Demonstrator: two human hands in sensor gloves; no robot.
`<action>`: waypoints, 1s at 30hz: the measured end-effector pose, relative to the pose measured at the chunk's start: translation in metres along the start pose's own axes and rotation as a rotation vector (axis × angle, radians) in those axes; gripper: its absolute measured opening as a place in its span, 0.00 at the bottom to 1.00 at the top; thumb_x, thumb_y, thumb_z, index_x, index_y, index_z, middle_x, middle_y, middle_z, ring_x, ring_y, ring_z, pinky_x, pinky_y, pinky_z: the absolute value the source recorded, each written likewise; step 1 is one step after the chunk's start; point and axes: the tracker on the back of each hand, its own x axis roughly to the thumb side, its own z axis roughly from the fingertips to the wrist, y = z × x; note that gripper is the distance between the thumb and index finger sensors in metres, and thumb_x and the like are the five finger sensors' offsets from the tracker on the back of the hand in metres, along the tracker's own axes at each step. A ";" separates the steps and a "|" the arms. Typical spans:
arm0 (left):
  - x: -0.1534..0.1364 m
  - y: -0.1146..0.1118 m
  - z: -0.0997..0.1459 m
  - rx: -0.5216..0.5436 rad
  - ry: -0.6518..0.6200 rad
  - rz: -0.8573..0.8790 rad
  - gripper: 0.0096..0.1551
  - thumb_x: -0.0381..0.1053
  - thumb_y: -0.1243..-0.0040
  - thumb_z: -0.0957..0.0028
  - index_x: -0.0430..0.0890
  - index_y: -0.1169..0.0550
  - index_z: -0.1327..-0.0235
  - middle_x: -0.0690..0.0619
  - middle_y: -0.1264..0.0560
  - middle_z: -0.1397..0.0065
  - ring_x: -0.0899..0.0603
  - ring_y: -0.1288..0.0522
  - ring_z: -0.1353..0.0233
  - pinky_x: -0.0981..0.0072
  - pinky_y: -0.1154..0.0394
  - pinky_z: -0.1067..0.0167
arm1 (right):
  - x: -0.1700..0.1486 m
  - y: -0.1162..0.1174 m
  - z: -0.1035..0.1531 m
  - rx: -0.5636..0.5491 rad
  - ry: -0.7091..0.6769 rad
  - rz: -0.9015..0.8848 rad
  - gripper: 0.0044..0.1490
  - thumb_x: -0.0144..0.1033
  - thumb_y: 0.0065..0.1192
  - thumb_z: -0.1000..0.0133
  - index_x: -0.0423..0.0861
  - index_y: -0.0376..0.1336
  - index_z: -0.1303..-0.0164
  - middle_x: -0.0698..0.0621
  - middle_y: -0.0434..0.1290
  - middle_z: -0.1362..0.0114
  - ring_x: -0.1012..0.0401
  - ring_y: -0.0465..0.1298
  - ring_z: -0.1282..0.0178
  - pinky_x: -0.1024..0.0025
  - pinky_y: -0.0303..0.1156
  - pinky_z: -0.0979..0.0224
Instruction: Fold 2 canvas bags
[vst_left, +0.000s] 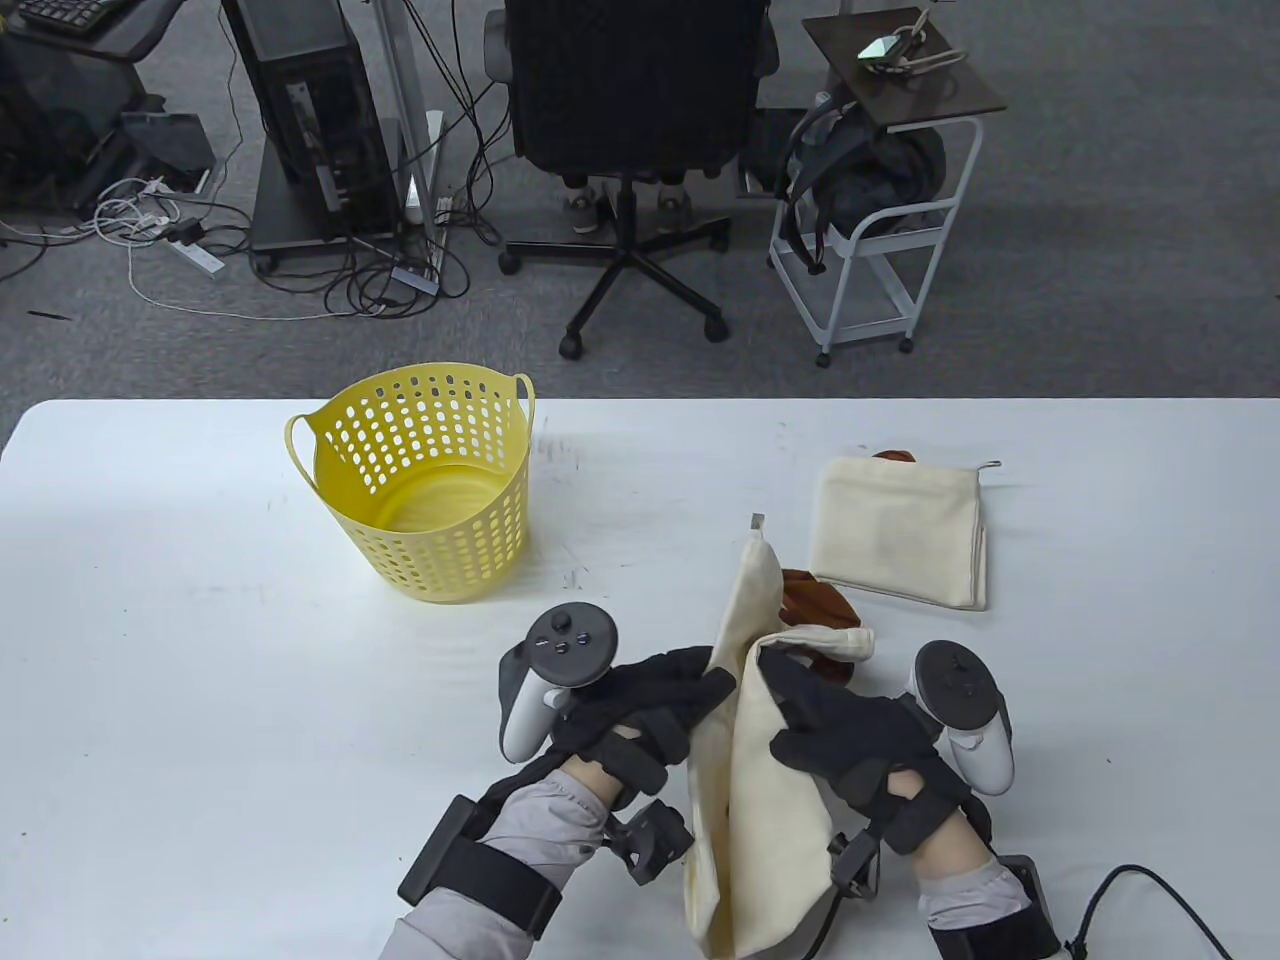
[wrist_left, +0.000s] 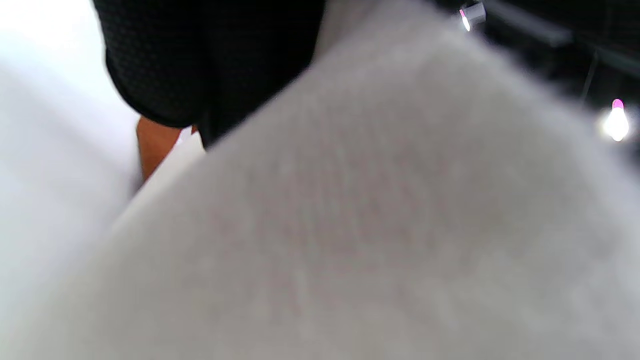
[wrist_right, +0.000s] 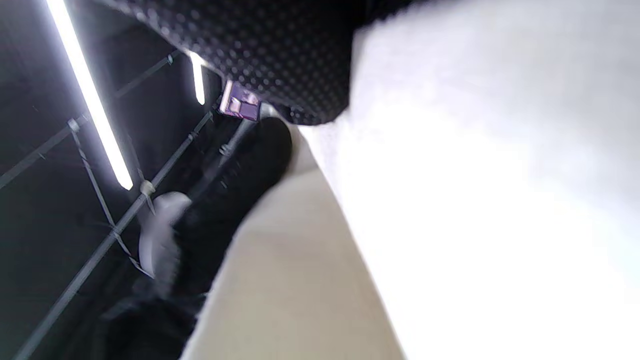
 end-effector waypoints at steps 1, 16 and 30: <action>-0.002 0.009 0.001 0.031 -0.022 0.078 0.29 0.48 0.38 0.35 0.34 0.26 0.27 0.38 0.17 0.37 0.37 0.15 0.43 0.43 0.21 0.46 | 0.000 -0.008 0.001 -0.019 -0.027 -0.041 0.43 0.23 0.68 0.50 0.47 0.55 0.23 0.39 0.79 0.42 0.52 0.81 0.58 0.45 0.72 0.39; -0.022 0.078 0.008 0.238 -0.199 0.212 0.27 0.52 0.42 0.31 0.49 0.30 0.20 0.49 0.22 0.27 0.41 0.19 0.33 0.43 0.27 0.34 | -0.001 -0.062 0.026 -0.531 -0.176 0.013 0.39 0.22 0.64 0.46 0.52 0.55 0.23 0.43 0.76 0.35 0.50 0.77 0.51 0.42 0.66 0.33; -0.090 0.081 0.016 0.314 0.231 0.035 0.33 0.46 0.39 0.34 0.34 0.33 0.21 0.38 0.22 0.29 0.35 0.19 0.36 0.39 0.27 0.39 | -0.025 -0.070 0.019 -0.354 0.353 0.470 0.34 0.19 0.65 0.46 0.44 0.63 0.26 0.34 0.75 0.34 0.44 0.79 0.45 0.38 0.65 0.34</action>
